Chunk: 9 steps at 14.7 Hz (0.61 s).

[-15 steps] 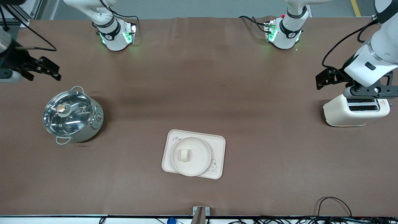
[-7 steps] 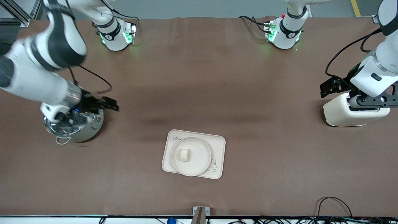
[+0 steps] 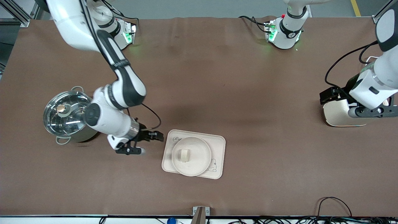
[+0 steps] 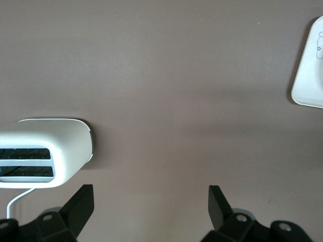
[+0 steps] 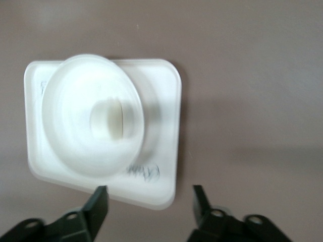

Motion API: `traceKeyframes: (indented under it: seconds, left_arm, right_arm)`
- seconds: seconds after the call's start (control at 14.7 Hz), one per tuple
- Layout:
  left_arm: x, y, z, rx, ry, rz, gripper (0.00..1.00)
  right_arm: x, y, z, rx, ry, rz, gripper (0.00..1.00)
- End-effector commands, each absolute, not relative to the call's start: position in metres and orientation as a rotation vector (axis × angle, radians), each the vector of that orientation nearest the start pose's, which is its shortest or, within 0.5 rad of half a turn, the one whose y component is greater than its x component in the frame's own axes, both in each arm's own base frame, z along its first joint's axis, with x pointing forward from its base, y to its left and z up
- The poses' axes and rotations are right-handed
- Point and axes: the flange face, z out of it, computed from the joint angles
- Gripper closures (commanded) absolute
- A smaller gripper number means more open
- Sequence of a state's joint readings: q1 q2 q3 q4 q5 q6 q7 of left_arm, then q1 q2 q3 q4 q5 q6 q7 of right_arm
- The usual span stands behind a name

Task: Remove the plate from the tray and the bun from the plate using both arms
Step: 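Reach the right gripper toward the white plate on the tray, then lower the right gripper and grasp the plate rim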

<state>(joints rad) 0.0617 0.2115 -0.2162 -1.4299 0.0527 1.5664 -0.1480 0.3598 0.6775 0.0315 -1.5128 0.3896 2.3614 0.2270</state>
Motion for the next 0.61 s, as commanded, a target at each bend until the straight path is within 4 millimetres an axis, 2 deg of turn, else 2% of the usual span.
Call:
traceKeyframes:
  seconds: [0.0,0.27,0.54]
  left_arm:
    - [0.62,-0.078,0.562,-3.121,0.016,0.095,0.0]
    - [0.621,-0.087,0.562,-3.123,0.038,0.081,0.0]
    - [0.622,-0.086,0.56,-3.124,0.045,0.079,0.0]
  right_arm:
    - [0.685,0.294,0.231,-2.768,0.188,-0.181,0.47]
    - [0.691,0.307,0.212,-2.746,0.226,-0.184,0.49]
    - [0.691,0.312,0.206,-2.743,0.233,-0.188,0.5]
